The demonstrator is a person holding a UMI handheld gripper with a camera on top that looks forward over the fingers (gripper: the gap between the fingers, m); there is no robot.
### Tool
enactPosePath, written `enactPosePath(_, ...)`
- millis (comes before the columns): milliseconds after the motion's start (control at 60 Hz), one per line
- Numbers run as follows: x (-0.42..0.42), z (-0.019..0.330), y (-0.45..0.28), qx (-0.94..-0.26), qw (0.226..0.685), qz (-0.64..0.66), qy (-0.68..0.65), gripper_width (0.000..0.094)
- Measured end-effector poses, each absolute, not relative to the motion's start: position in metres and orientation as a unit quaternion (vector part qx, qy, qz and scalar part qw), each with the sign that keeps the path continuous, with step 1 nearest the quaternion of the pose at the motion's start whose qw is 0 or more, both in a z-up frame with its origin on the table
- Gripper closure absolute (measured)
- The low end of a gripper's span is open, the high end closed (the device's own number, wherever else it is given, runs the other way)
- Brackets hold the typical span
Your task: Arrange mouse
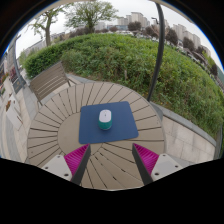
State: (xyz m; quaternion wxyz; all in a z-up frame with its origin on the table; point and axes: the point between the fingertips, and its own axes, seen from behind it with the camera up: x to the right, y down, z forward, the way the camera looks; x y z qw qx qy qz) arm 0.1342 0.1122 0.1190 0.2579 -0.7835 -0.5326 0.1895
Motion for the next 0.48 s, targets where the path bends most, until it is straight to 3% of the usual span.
enactPosePath(217,0.23,0.134,0.089,-0.78,0.252,0.162,-0.55,0.0078)
enactPosePath(483,0.244,0.13,0.08,-0.781,0.245,0.166,-0.55,0.0077)
